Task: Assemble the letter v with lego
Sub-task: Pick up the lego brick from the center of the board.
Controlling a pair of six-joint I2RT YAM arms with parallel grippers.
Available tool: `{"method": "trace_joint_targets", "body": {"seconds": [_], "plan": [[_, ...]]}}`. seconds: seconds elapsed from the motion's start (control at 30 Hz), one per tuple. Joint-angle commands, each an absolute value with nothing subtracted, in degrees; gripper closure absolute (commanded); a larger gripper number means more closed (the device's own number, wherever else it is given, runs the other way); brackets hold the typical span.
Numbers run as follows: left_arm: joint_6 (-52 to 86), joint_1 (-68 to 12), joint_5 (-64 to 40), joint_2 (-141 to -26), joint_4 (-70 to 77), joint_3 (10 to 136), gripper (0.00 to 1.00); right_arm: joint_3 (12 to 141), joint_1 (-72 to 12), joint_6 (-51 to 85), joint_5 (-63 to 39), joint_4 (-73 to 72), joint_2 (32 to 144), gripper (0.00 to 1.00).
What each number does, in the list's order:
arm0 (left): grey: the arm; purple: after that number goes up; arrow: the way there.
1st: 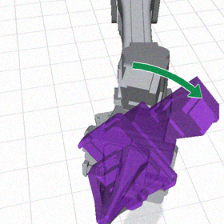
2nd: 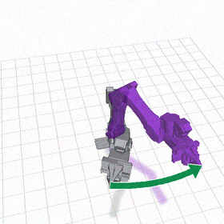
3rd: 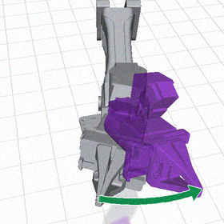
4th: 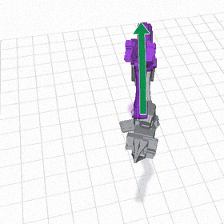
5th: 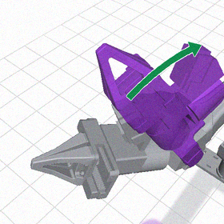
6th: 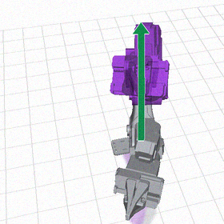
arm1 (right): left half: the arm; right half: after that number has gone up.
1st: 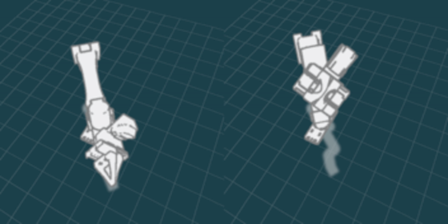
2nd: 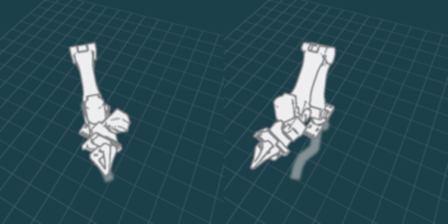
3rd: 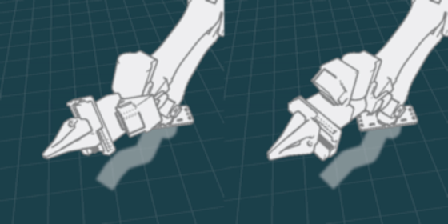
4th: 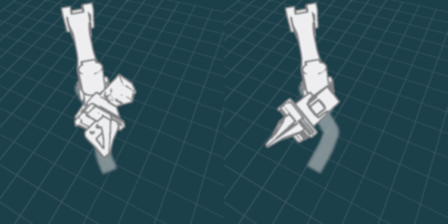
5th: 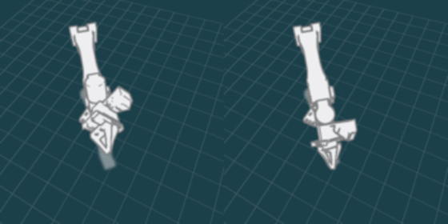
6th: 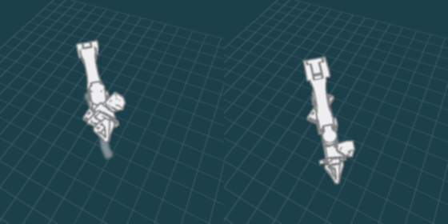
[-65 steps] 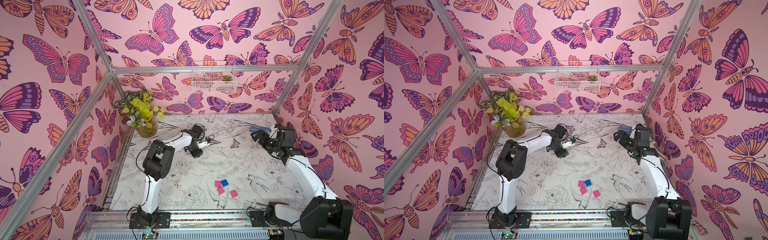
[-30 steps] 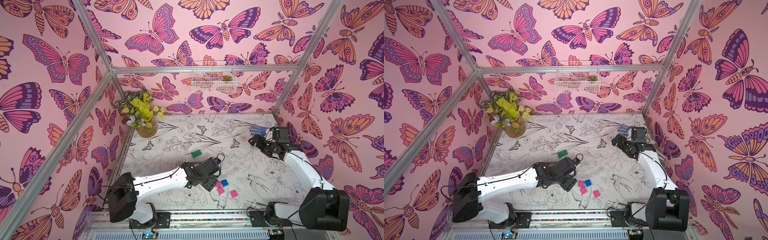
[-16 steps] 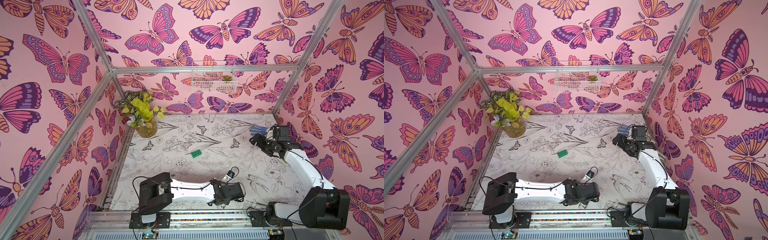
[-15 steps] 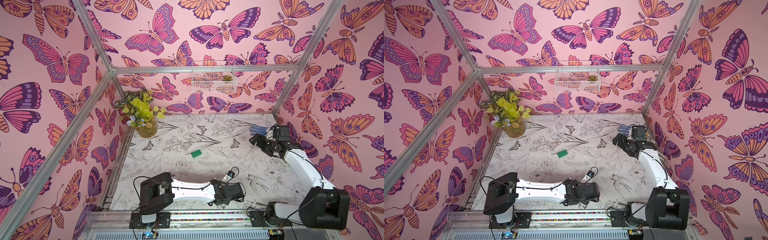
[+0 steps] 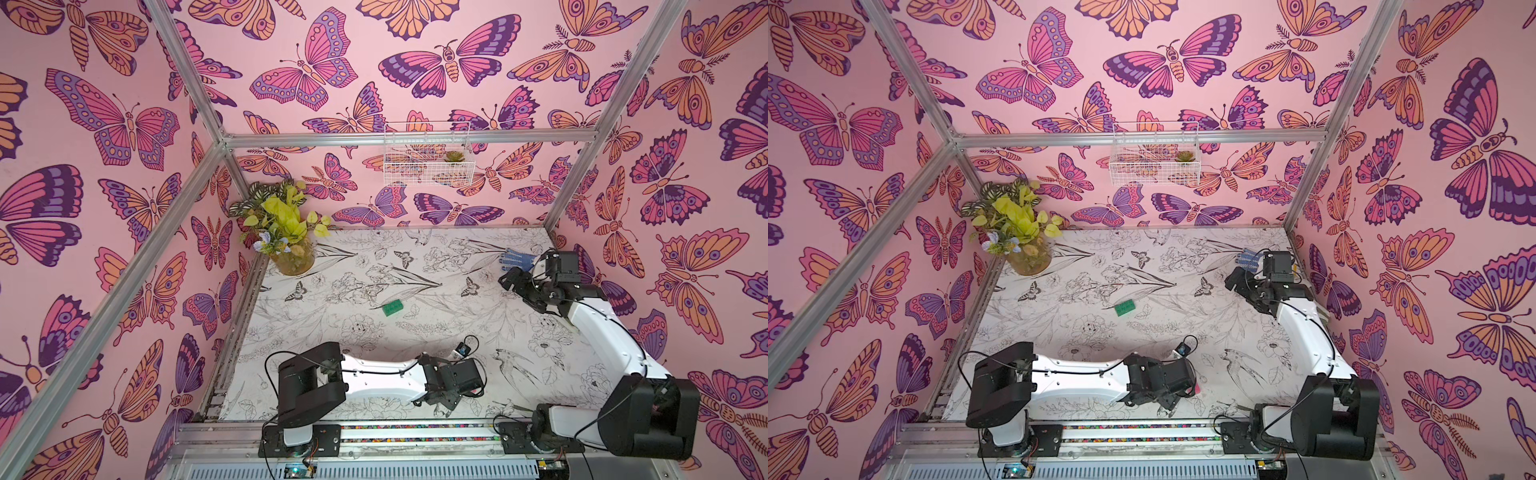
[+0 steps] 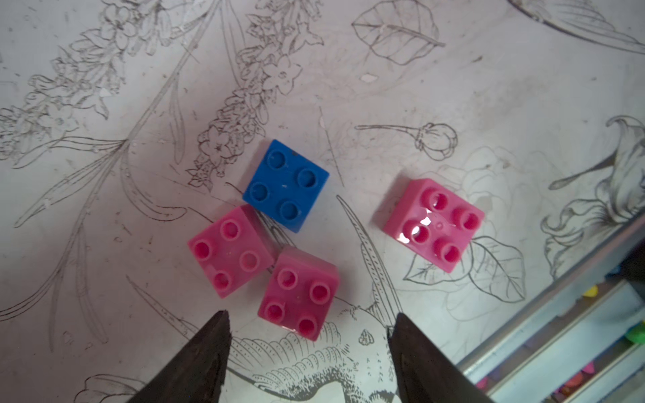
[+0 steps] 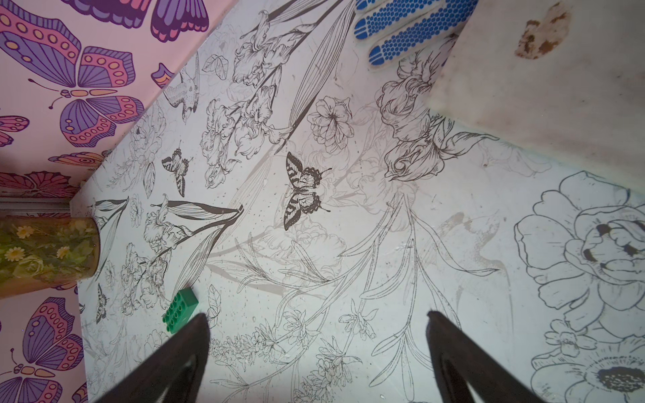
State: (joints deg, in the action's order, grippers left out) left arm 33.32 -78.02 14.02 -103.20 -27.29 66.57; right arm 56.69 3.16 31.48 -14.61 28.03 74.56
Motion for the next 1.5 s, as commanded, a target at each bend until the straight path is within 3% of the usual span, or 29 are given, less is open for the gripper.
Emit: {"method": "trace_joint_targets", "body": {"seconds": [0.0, 0.53, 0.97, 1.47], "plan": [[29.0, -77.6, 10.2, -102.7, -26.1, 64.5, 0.25, 56.8, 2.8, 31.2, -14.2, 28.3, 73.1, 0.02], [24.4, -73.2, 2.4, -106.0, -26.1, 65.9, 0.27, 56.4, 2.8, 31.2, -13.8, 28.1, 73.3, 0.02], [22.3, -73.2, 2.6, -107.0, -26.0, 67.6, 0.27, 56.1, 2.8, 30.9, -13.7, 27.8, 73.9, 0.02], [19.6, -72.3, 3.0, -107.7, -29.9, 67.9, 0.43, 55.9, 2.9, 30.9, -13.8, 27.9, 73.8, 0.02]]}}
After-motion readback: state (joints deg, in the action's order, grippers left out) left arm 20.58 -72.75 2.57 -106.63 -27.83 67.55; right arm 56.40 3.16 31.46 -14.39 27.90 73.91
